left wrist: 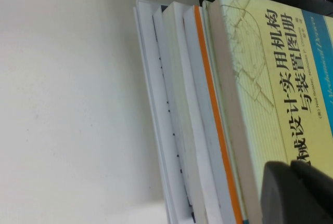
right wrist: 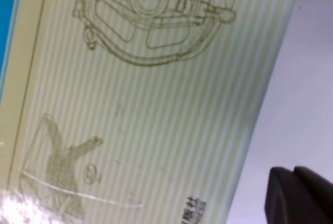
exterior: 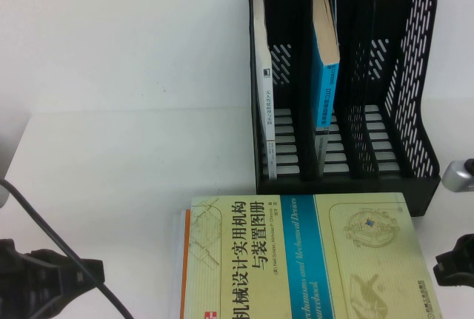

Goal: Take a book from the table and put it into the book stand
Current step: Push book with right arm

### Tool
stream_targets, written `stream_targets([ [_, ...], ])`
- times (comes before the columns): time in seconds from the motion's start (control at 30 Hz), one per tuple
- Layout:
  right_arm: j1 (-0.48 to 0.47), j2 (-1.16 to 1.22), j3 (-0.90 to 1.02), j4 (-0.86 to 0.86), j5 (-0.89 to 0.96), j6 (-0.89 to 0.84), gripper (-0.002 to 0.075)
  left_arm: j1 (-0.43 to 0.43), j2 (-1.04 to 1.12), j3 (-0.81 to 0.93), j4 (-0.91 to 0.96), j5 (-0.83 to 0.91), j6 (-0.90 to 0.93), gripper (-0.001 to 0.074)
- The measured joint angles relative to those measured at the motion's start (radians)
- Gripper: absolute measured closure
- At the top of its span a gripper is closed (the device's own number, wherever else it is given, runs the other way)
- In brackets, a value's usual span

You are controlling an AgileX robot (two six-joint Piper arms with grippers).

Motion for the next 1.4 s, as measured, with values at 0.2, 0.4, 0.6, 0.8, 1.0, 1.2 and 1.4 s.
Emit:
stream_targets([
  [0.2, 0.0, 0.012, -0.002, 0.011, 0.004, 0.0, 0.0729, 0.0, 0.0, 0.0, 0.0, 0.0, 0.0, 0.0738],
  [0.4, 0.0, 0.021, -0.002, 0.047, 0.006, 0.0, 0.0729, 0.0, 0.0, 0.0, -0.003, -0.003, 0.006, 0.0738],
  [0.6, 0.002, 0.021, -0.002, 0.071, 0.014, -0.002, 0.0729, 0.0, 0.0, 0.0, -0.014, -0.003, 0.007, 0.0738],
  [0.8, 0.063, 0.021, -0.002, 0.055, -0.014, 0.0, 0.0729, 0.0, 0.0, 0.0, -0.041, -0.006, 0.007, 0.0738],
  [1.0, 0.148, 0.024, -0.015, 0.055, -0.025, 0.026, 0.0729, 0.0, 0.0, 0.0, -0.041, -0.006, 0.007, 0.0738],
  [1.2, 0.17, 0.034, -0.054, 0.055, -0.021, 0.043, 0.0729, 0.0, 0.0, 0.0, -0.044, -0.006, 0.009, 0.0738],
  [1.4, 0.171, 0.048, -0.074, 0.059, -0.023, 0.047, 0.0729, 0.0, 0.0, -0.02, -0.072, -0.006, 0.009, 0.0738],
])
